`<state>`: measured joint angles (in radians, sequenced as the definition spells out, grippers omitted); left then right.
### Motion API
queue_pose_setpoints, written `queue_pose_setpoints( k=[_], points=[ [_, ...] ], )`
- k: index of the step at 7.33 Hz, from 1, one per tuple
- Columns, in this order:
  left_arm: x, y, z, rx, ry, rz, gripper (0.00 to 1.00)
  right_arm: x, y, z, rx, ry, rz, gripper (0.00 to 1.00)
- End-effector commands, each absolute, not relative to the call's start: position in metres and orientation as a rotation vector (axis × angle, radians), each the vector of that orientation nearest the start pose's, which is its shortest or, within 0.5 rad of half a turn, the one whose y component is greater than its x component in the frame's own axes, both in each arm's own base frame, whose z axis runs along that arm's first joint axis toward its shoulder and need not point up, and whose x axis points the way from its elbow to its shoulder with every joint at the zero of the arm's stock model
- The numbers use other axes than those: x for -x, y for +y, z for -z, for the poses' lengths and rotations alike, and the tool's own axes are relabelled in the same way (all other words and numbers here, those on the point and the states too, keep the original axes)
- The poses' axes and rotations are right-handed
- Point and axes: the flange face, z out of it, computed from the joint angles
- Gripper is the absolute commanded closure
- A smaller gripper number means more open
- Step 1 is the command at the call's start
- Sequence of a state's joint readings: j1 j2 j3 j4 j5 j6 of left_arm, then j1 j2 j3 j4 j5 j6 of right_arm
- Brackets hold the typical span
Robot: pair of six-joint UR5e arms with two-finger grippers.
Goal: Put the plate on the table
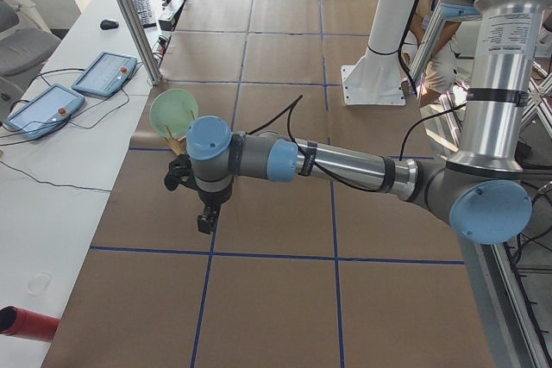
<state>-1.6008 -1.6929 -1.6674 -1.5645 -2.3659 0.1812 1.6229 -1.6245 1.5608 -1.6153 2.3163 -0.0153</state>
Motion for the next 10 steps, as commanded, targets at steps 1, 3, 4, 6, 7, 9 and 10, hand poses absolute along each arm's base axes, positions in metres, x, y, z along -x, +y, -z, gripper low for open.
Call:
queue_pose_setpoints(
  k=[1, 3, 4, 6, 7, 9, 10],
  points=[
    [0.077, -0.597, -0.502, -0.44, 0.77, -0.235, 0.0, -0.09, -0.456, -0.696, 0.079, -0.748, -0.076, 0.0],
    [0.048, -0.607, -0.45, -0.397, 1.033, 0.045, 0.0, -0.09, -0.456, -0.695, 0.077, -0.748, -0.075, 0.0],
    [-0.006, -0.608, -0.435, -0.403, 1.13, 0.054, 0.0, -0.09, -0.456, -0.695, 0.077, -0.748, -0.075, 0.0],
    [-0.073, -0.624, -0.396, -0.243, 1.338, 0.311, 0.0, -0.09, -0.456, -0.695, 0.077, -0.748, -0.075, 0.0],
    [-0.108, -0.64, -0.381, -0.19, 1.366, 0.49, 0.0, -0.09, -0.456, -0.696, 0.079, -0.748, -0.076, 0.0],
    [-0.185, -0.674, -0.342, -0.092, 1.444, 0.903, 0.0, -0.09, -0.456, -0.695, 0.077, -0.748, -0.075, 0.0],
    [-0.191, -0.691, -0.331, 0.004, 1.482, 1.063, 0.0, -0.09, -0.456, -0.695, 0.077, -0.748, -0.075, 0.0]
  ],
)
